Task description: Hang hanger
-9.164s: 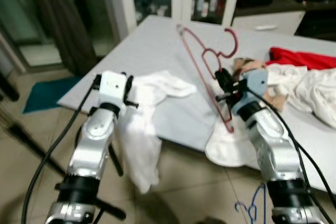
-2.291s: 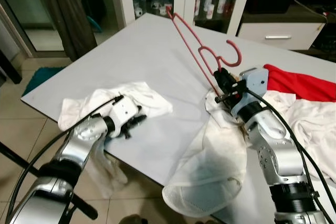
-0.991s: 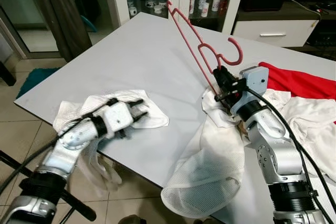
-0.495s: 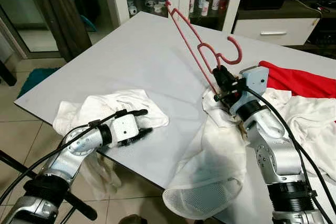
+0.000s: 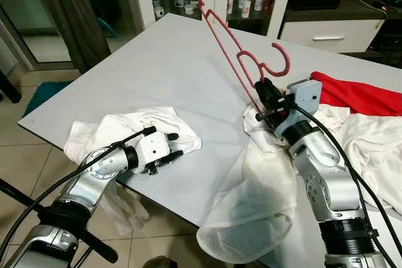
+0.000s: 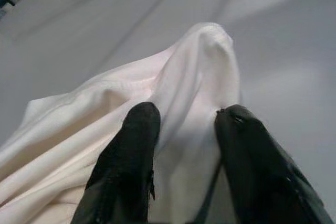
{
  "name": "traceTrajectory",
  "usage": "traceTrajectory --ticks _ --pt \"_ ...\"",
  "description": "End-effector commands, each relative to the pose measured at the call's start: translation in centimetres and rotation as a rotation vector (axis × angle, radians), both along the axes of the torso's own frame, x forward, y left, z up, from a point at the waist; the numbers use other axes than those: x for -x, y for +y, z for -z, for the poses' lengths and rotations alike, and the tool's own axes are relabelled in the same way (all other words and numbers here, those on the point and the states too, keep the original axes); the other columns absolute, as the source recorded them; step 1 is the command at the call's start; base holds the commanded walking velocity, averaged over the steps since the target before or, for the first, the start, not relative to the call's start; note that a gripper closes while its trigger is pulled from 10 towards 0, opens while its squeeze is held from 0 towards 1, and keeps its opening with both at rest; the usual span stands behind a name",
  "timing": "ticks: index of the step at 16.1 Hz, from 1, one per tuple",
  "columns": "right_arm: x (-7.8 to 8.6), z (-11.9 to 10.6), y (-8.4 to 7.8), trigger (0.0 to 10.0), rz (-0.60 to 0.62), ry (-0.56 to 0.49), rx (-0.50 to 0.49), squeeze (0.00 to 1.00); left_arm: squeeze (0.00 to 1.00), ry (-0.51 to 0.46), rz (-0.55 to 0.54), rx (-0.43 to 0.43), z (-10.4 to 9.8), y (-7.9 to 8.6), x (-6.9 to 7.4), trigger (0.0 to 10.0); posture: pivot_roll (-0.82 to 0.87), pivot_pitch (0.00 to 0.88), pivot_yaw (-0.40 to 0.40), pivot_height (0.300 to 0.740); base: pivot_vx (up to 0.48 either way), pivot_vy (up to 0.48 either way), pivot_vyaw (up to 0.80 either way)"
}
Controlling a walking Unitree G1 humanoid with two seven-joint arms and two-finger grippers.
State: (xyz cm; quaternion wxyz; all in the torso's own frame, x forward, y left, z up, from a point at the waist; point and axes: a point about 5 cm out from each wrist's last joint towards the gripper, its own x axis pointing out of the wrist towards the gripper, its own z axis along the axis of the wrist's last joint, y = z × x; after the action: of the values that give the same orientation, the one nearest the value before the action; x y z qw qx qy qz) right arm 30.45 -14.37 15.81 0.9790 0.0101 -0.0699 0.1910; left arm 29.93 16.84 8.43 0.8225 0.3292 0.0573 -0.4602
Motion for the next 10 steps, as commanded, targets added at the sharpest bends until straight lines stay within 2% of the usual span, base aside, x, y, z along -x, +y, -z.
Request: traceTrajectory --ticks 1,3,8,10 --pt "0.2 1.4 -0.6 10.0 0.032 0.068 0.011 0.00 0.00 0.049 0.029 -0.031 0.7 -0.1 0.3 0.0 -0.02 0.045 0.069 0.740 0.000 0.000 0.00" --pt "0.2 1.4 -0.5 10.0 0.031 0.068 0.011 0.00 0.00 0.044 0.019 -0.001 0.5 -0.1 0.3 0.0 -0.03 0.043 0.069 0.740 0.000 0.000 0.00" --pt "0.0 1.0 -1.1 10.0 0.024 0.061 -0.002 0.00 0.00 -0.080 -0.112 0.176 -2.1 0.5 -1.7 0.0 -0.02 0.038 0.057 0.740 0.000 0.000 0.00" --pt "-0.2 0.7 -1.6 10.0 0.033 0.053 0.005 0.00 0.00 -0.106 -0.128 0.208 -2.9 0.7 -2.2 0.0 -0.02 0.035 0.054 0.740 0.000 0.000 0.00"
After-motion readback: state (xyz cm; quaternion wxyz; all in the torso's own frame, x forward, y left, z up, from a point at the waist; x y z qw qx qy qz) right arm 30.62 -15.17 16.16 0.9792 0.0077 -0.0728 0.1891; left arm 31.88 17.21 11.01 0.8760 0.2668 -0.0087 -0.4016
